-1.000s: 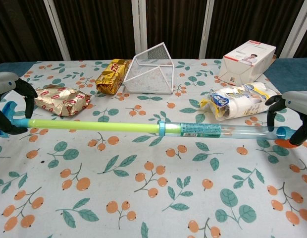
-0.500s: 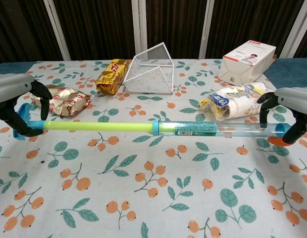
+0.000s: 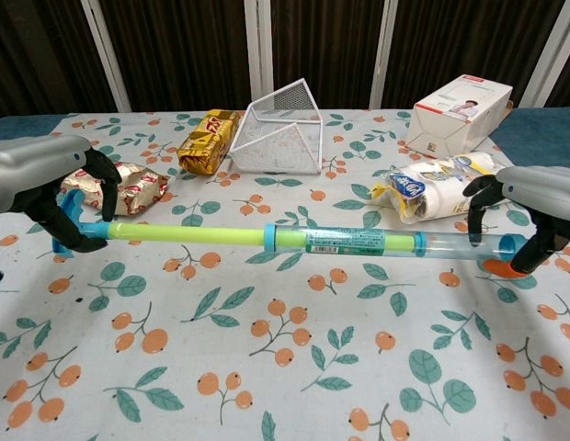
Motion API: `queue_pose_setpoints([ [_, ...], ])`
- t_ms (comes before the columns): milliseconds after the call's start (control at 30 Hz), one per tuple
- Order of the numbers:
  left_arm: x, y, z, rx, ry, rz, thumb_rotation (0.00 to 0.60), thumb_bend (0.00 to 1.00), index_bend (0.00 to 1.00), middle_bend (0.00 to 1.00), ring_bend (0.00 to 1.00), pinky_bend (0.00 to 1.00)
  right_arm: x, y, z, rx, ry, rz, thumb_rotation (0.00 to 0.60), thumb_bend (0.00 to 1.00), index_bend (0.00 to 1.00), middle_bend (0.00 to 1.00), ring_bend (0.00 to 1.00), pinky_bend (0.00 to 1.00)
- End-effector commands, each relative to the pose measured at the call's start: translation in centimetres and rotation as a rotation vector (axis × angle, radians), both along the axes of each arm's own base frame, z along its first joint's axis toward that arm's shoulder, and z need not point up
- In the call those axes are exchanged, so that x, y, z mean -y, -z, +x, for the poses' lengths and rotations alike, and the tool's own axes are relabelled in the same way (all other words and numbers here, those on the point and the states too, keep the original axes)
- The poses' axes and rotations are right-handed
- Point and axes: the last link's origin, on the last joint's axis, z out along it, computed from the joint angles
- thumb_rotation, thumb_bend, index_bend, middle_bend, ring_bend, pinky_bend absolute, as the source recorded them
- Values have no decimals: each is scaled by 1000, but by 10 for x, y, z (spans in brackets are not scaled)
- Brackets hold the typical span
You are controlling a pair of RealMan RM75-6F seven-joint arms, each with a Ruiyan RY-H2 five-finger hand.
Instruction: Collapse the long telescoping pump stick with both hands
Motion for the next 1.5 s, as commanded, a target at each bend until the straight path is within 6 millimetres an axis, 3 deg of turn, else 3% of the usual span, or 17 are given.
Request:
queue_pose_setpoints([
  [33, 0, 2, 2, 4, 1, 0, 600, 507, 680, 175, 0, 77, 0, 0, 2, 3, -4, 0, 600, 388, 675, 131, 0, 0],
  [1033, 0, 30, 45, 43, 25, -29, 600, 506, 681, 174, 0, 77, -3, -3, 21, 63, 0, 21, 600, 388, 675, 131, 0, 0],
  [1500, 2, 36, 54, 51, 30, -34, 600, 507, 681, 173, 0, 77, -6, -1, 20, 77, 19, 34, 600, 387, 674, 131, 0, 0],
])
